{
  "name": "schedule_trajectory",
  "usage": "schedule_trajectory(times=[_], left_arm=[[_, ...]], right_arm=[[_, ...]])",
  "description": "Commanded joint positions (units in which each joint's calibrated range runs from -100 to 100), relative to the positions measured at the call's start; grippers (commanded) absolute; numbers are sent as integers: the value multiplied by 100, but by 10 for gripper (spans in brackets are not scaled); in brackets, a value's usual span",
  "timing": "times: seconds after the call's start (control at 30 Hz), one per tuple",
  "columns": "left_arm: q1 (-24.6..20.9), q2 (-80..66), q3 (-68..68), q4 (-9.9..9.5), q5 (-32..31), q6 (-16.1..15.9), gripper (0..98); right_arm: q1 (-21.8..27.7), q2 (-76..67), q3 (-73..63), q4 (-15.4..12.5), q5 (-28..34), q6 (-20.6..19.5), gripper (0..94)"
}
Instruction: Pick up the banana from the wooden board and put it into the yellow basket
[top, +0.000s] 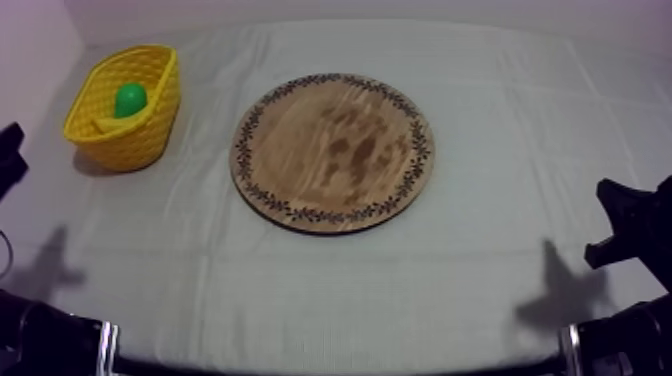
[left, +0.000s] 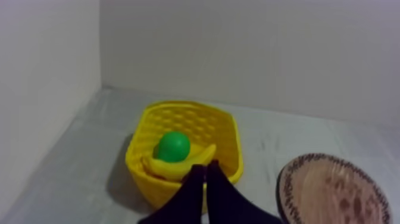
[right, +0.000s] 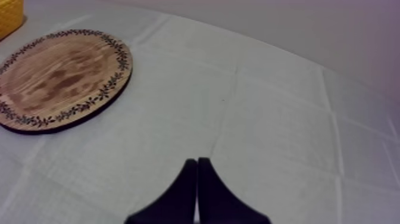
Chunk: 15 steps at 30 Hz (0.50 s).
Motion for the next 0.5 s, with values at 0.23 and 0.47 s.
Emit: schedule_trajectory(times=[0.23,0.47], left_arm=[[2,-692,1306,21,-82,-100,0],[-23,-973,1568,414,33,-517,0]], right_arm=[[0,0,-3,1,3,0,3],[0,0,-3,1,3,0,3]])
